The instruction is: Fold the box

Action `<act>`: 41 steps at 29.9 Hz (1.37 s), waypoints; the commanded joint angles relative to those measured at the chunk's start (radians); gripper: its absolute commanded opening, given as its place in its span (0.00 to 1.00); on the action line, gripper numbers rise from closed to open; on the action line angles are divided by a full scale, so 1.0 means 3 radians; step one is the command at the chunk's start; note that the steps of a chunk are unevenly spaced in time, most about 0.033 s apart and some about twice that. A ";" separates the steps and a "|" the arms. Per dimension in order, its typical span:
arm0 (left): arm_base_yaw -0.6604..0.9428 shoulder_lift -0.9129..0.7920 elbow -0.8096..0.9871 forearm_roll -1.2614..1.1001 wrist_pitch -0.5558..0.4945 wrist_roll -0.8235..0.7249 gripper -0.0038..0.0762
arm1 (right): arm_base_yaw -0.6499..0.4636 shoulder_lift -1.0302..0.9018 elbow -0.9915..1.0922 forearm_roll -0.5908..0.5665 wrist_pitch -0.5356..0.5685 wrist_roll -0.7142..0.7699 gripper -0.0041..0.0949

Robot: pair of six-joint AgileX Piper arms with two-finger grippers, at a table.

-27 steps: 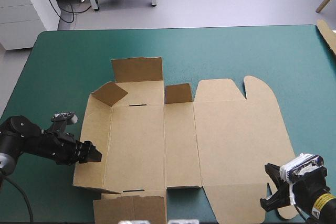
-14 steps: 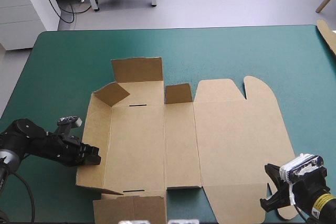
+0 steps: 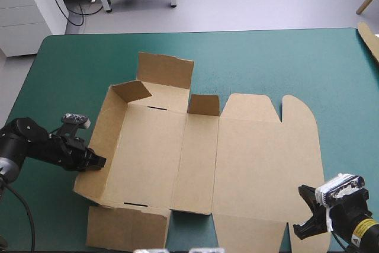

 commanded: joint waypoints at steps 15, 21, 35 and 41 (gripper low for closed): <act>-0.1481 -0.0060 -0.1187 0.1716 -0.1029 0.0041 0.04 | -0.0006 0.0029 -0.0081 -0.0030 -0.0222 -0.0022 0.02; -0.1945 -0.0060 -0.1187 0.2180 -0.1527 0.0007 0.04 | -0.0006 0.0029 -0.0081 -0.0025 -0.0222 -0.0022 0.02; -0.2923 0.0143 -0.1180 0.2932 -0.1869 -0.0282 0.04 | -0.0006 0.0029 -0.0081 0.0059 -0.0223 -0.0022 0.02; -0.3498 0.0172 -0.0959 0.4603 -0.1848 -0.1554 0.04 | -0.0006 0.0029 -0.0081 0.0065 -0.0223 -0.0022 0.02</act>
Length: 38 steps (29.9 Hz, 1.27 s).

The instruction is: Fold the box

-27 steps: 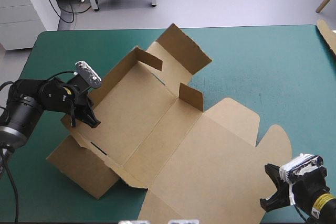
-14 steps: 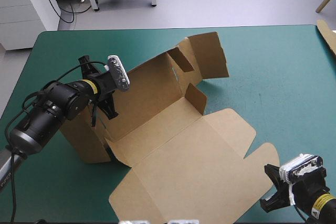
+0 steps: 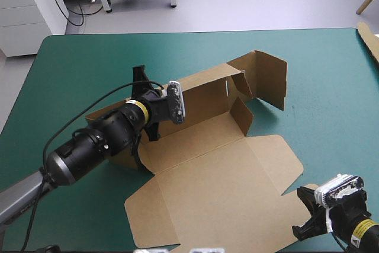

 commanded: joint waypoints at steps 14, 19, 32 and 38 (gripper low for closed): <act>-0.0438 -0.0459 0.0913 0.2691 -0.0403 -0.1832 0.04 | -0.0006 0.0029 -0.0081 0.0003 -0.0223 -0.0022 0.02; -0.0431 -0.0582 0.1050 0.2936 -0.0448 -0.1987 0.04 | -0.0006 0.0029 -0.0081 0.0018 -0.0229 0.0004 0.02; -0.0426 -0.0582 0.1121 0.3115 -0.0609 -0.2144 0.04 | -0.0006 0.0029 -0.0081 0.0017 -0.0229 0.0004 0.02; -0.0112 -0.0545 0.1209 0.3117 -0.0896 -0.2192 0.04 | -0.0006 0.0029 -0.0081 0.0017 -0.0229 0.0004 0.02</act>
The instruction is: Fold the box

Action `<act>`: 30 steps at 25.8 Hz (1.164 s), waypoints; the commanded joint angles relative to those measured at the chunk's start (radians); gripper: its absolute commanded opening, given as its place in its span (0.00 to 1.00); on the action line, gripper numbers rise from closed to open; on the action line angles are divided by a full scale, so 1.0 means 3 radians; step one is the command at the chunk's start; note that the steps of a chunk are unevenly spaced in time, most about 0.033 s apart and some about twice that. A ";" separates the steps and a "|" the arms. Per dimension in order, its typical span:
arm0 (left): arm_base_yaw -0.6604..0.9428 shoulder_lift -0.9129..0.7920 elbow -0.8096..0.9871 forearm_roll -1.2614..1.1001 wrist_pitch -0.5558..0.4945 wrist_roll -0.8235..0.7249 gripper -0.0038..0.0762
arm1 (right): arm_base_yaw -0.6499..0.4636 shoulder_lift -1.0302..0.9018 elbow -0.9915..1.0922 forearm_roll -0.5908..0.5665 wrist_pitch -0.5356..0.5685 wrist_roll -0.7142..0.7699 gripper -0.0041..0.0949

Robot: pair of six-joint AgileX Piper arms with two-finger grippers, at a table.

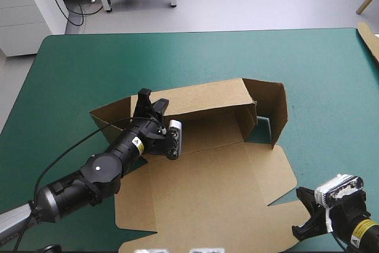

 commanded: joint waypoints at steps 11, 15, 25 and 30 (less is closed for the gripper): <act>0.0281 0.0181 -0.0055 0.0326 -0.0162 -0.0663 0.04 | -0.0006 0.0029 -0.0081 -0.0030 -0.0229 -0.0006 0.02; 0.0281 0.0194 -0.0055 0.0460 -0.0162 -0.0924 0.04 | -0.0006 0.0029 -0.0081 -0.0031 -0.0229 -0.0024 0.03; 0.0281 0.0194 -0.0055 0.0460 -0.0191 -0.1030 0.04 | -0.0006 0.0029 -0.0079 -0.0041 -0.0242 -0.0167 0.56; 0.0281 0.0194 -0.0055 0.0460 -0.0356 -0.1030 0.04 | -0.0006 0.0029 -0.0079 -0.0041 -0.0242 -0.0167 0.56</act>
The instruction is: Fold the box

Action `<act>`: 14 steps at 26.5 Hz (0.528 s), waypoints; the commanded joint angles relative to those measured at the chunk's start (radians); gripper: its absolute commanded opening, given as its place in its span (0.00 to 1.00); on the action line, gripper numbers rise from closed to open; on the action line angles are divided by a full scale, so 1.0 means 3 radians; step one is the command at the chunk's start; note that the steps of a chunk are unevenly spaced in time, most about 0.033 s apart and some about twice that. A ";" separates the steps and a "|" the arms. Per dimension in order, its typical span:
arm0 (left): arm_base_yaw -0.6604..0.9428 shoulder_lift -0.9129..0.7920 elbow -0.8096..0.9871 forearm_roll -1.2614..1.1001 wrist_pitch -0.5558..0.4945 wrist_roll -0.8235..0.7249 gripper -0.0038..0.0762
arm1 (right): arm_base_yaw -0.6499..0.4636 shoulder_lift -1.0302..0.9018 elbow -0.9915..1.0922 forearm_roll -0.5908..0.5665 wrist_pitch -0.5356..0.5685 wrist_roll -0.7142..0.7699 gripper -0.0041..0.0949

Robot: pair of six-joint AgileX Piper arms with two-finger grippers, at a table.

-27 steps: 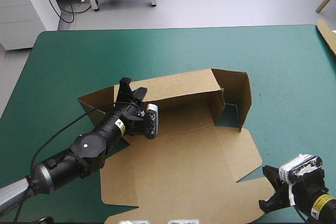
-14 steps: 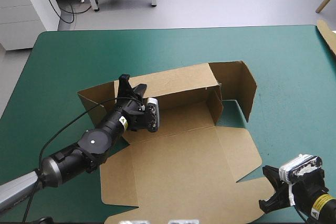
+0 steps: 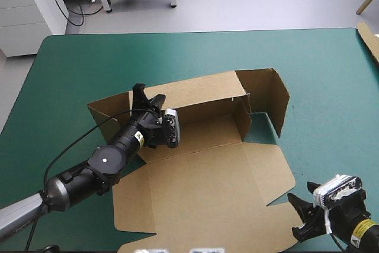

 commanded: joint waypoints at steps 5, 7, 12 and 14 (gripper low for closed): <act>-0.0001 -0.0040 -0.0072 -0.0046 -0.0250 -0.0070 0.04 | -0.0006 0.0029 -0.0079 -0.0041 -0.0232 -0.0027 0.56; -0.0001 -0.0040 -0.0072 -0.0060 -0.0262 -0.0070 0.04 | -0.0006 0.0029 -0.0079 -0.0041 -0.0239 -0.0027 0.56; -0.0001 -0.0040 -0.0072 -0.0066 -0.0222 -0.0078 0.04 | -0.0006 0.0042 -0.0093 -0.0143 -0.0240 -0.0001 0.56; -0.0001 -0.0037 -0.0072 -0.0098 -0.0213 -0.0078 0.04 | -0.0006 0.0042 -0.0141 -0.0228 -0.0227 0.0053 0.56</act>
